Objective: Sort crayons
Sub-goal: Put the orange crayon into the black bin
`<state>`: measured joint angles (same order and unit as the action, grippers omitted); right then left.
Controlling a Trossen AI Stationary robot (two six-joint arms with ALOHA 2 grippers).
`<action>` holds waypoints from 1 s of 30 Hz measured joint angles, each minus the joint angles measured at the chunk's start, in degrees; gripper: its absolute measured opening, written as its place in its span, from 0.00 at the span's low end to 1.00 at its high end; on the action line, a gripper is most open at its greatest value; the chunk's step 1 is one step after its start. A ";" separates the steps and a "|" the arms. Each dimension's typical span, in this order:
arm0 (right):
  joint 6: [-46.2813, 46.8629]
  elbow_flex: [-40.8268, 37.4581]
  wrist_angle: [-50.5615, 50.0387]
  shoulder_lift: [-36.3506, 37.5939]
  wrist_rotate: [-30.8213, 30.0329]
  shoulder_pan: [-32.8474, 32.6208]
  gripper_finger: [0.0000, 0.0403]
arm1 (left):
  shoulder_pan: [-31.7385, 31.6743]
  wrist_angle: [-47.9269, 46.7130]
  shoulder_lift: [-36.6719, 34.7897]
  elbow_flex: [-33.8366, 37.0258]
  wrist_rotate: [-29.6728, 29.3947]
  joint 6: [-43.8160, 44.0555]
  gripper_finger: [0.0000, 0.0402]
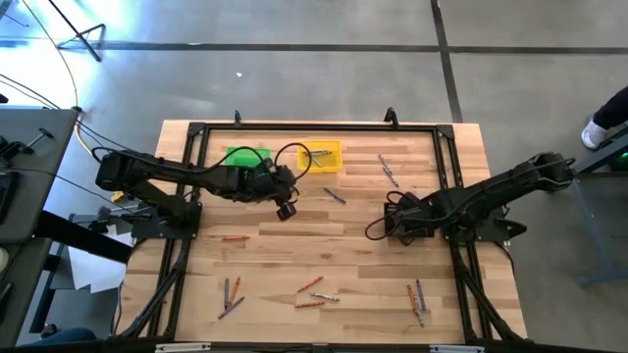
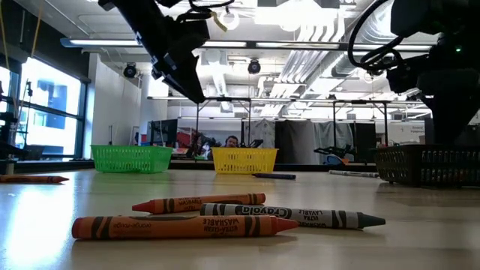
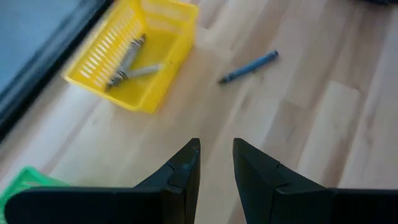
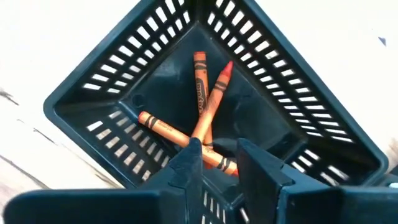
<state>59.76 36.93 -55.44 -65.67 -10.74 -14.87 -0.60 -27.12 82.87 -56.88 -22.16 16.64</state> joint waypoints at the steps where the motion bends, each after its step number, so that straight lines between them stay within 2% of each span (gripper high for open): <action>1: 0.65 0.10 0.01 0.00 0.05 0.00 0.24 | 0.00 -1.38 0.00 -0.02 1.82 0.53 0.20; 6: 0.22 0.97 0.53 0.00 2.34 0.02 0.24 | 0.09 -16.39 0.00 -0.03 10.86 8.26 0.20; 9: -1.56 1.38 2.48 0.02 2.84 0.02 0.24 | 1.11 -27.02 0.00 -0.03 13.44 13.58 0.20; 14: -3.75 1.38 8.48 0.02 2.19 0.76 0.24 | 5.67 -36.37 0.01 -0.03 16.83 13.37 0.20; 22: -10.26 1.38 19.04 0.02 1.92 2.62 0.24 | 12.58 -37.05 0.13 -0.03 20.09 16.03 0.20; 30: -12.28 1.40 22.33 0.02 -1.12 2.62 0.24 | 19.49 -35.57 0.33 3.55 20.11 24.46 0.20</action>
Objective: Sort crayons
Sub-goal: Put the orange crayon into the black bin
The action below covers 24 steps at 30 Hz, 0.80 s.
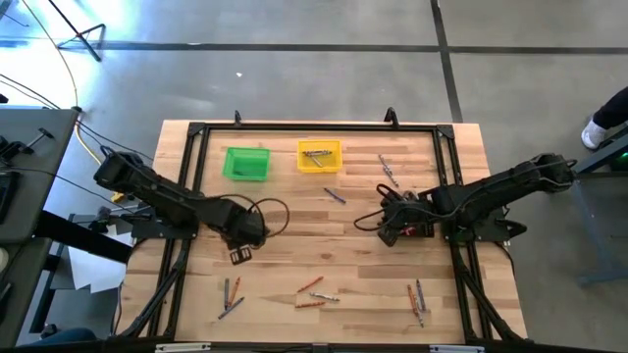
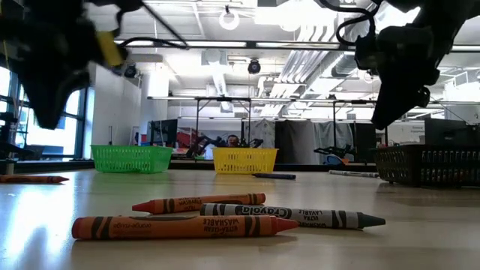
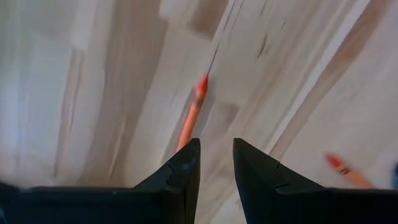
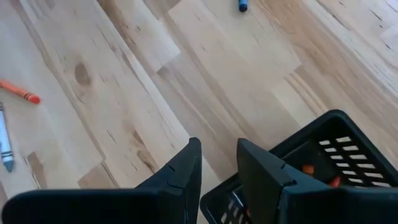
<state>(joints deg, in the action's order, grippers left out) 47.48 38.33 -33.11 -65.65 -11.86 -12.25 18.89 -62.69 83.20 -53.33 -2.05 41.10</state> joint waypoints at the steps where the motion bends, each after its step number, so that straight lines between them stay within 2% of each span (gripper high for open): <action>1: 0.00 0.00 -0.02 0.00 -0.03 0.00 0.24 | 0.83 -0.01 0.00 0.92 0.00 0.99 0.20; 8: -0.04 0.00 0.01 0.00 -1.72 0.00 0.24 | 4.60 4.21 0.00 7.48 -0.04 2.30 0.20; 14: -0.04 0.00 0.00 0.00 -2.12 0.00 0.24 | 5.23 9.39 0.00 12.71 -1.25 1.22 0.20; 24: -0.85 0.00 0.61 0.00 -2.16 0.00 0.24 | 5.16 10.62 -0.02 13.98 -6.07 -0.75 0.20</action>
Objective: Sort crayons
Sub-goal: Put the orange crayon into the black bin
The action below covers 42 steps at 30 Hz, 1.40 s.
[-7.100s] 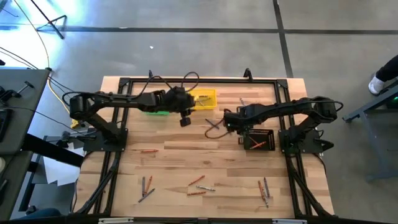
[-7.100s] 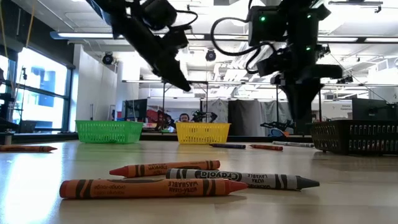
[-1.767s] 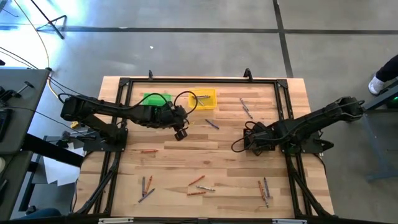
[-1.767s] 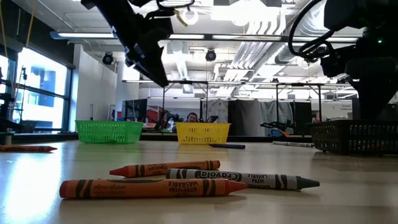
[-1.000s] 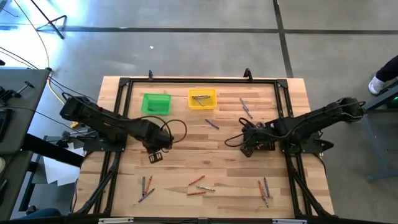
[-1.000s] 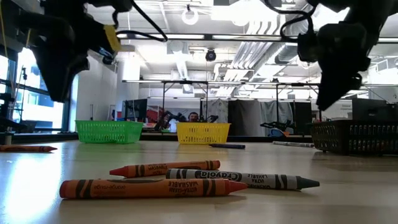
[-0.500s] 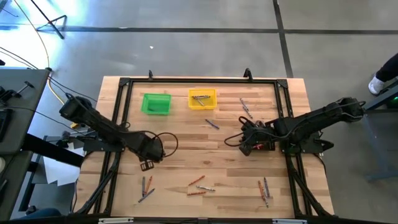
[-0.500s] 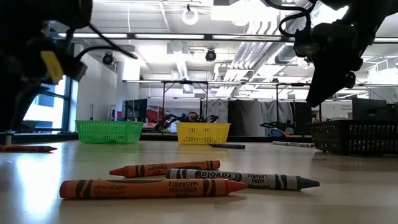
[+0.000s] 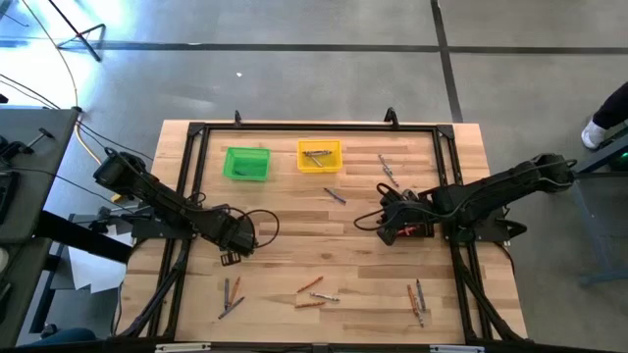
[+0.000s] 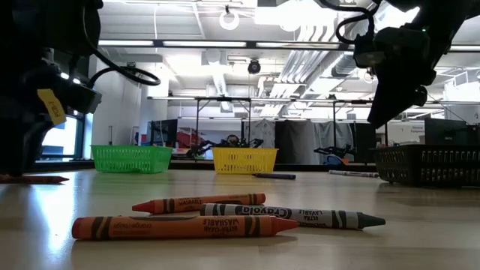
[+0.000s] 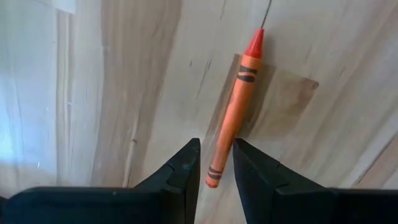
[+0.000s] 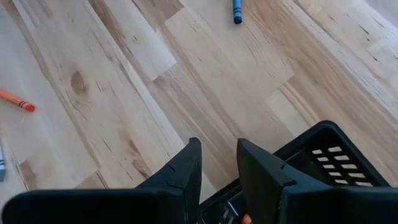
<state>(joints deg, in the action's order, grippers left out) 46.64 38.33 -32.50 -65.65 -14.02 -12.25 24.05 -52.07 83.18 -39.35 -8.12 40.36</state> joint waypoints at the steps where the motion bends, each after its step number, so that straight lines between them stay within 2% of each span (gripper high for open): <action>1: -0.53 0.00 0.16 0.00 0.00 0.00 0.24 | 0.00 0.24 0.00 0.00 0.02 -0.44 0.20; 16: -2.15 0.00 0.51 0.00 -0.03 0.00 0.24 | -1.45 6.08 -0.04 0.32 -0.16 -15.35 0.20; 24: -3.63 0.02 0.49 0.00 0.00 0.00 0.24 | -5.32 11.66 -0.79 5.66 3.57 -15.04 0.20; 28: -4.27 0.02 0.49 0.00 0.00 0.00 0.24 | -5.91 11.66 -0.79 5.88 4.51 -13.42 0.20; 31: -4.70 0.02 0.55 -0.02 -0.03 0.00 0.24 | -6.50 12.30 -0.70 5.84 6.38 -12.33 0.15; 36: -4.71 0.02 0.59 0.00 -0.02 0.00 0.24 | -7.71 12.18 -0.70 5.81 9.25 -10.91 0.03; 42: -6.80 0.02 0.60 -0.02 -0.03 -0.20 0.24 | -9.83 11.92 -0.96 5.70 9.42 -5.27 0.01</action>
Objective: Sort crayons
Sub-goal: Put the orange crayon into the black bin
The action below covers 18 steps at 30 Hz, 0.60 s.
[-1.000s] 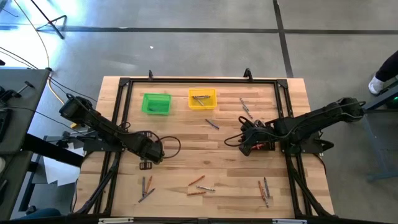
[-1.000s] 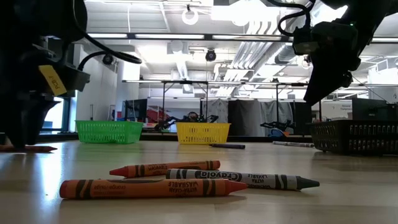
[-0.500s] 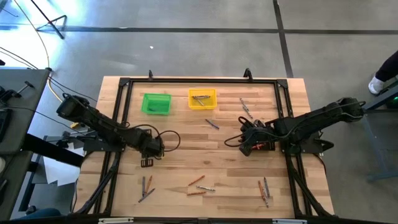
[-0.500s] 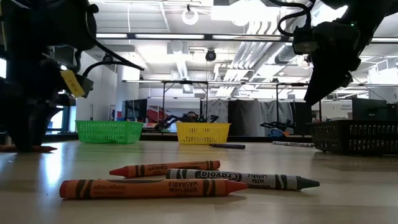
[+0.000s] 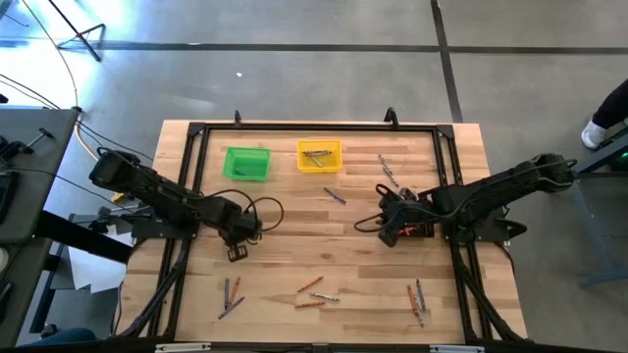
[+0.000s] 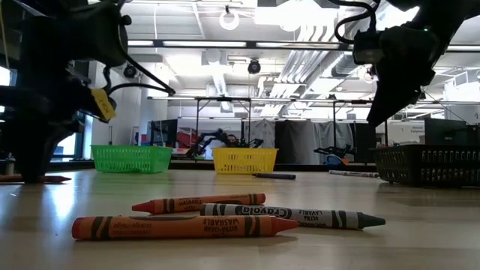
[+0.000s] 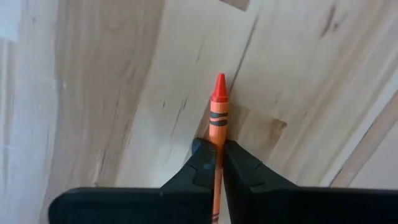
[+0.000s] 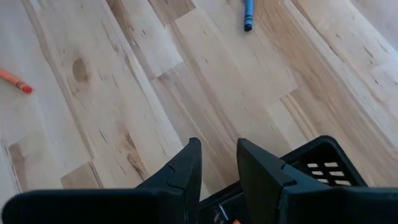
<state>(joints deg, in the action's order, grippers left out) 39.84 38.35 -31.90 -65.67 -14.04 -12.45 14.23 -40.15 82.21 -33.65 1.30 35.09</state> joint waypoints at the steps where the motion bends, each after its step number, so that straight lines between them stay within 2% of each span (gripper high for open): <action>1: -0.15 -0.02 0.00 0.02 0.02 -0.18 0.24 | -0.14 -0.41 0.06 -0.32 -0.41 1.20 0.01; 5: 0.13 -0.07 -0.07 0.00 0.09 -0.46 0.24 | -0.26 -2.70 0.43 -2.89 -2.29 3.78 0.00; 10: 0.17 -0.11 0.00 0.00 0.24 -0.46 0.24 | -0.49 -2.07 0.52 -6.65 -6.43 3.87 0.00; 14: 0.15 -0.11 0.06 0.00 0.33 -0.46 0.24 | -0.35 -3.19 0.55 -9.66 -6.34 3.38 0.00; 18: 0.15 -0.14 0.19 0.00 -0.94 -0.46 0.24 | -0.39 -3.07 0.46 -13.47 -9.07 2.66 0.00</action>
<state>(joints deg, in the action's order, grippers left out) 39.99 38.21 -31.72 -65.67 -14.98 -12.91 13.84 -43.22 82.67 -47.12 -7.77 37.75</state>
